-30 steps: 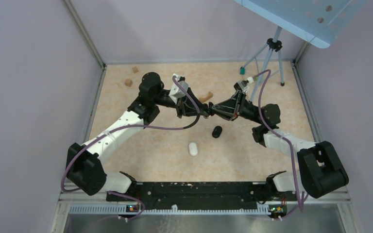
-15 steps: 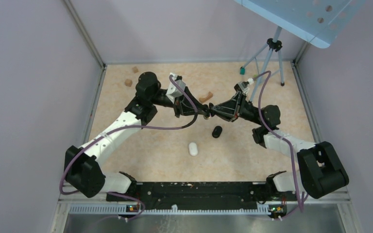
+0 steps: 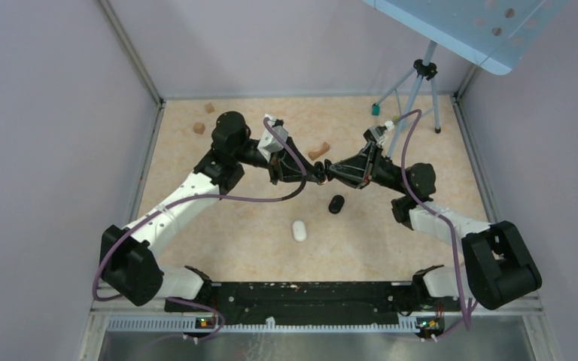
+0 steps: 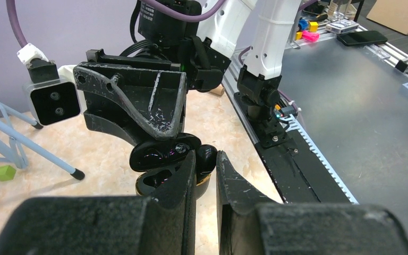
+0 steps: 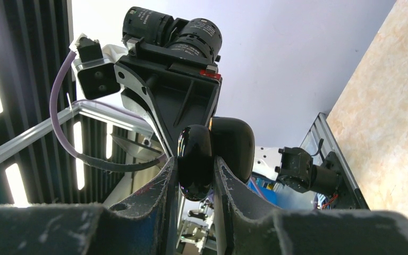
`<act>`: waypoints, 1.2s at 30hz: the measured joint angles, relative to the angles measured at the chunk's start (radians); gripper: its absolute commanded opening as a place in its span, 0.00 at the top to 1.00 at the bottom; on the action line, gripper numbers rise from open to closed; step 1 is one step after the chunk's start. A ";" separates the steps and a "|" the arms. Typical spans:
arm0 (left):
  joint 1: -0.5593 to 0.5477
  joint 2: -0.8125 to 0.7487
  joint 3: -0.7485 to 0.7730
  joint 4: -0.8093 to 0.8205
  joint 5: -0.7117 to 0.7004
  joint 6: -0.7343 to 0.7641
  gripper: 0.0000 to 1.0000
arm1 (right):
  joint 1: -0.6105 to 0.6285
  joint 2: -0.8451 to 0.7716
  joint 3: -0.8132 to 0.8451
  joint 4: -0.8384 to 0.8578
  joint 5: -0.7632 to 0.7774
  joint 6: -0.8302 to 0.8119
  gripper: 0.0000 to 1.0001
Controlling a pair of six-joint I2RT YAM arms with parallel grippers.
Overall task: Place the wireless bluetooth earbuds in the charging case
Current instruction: Insert the right earbud into the right side groove of the charging case.
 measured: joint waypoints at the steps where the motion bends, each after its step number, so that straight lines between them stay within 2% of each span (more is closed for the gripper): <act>1: -0.001 0.001 0.000 -0.001 0.000 0.000 1.00 | 0.000 0.000 0.000 0.000 0.000 0.000 1.00; 36: -0.006 0.028 0.000 0.011 -0.008 0.014 1.00 | 0.000 0.000 -0.009 0.028 0.006 0.005 1.00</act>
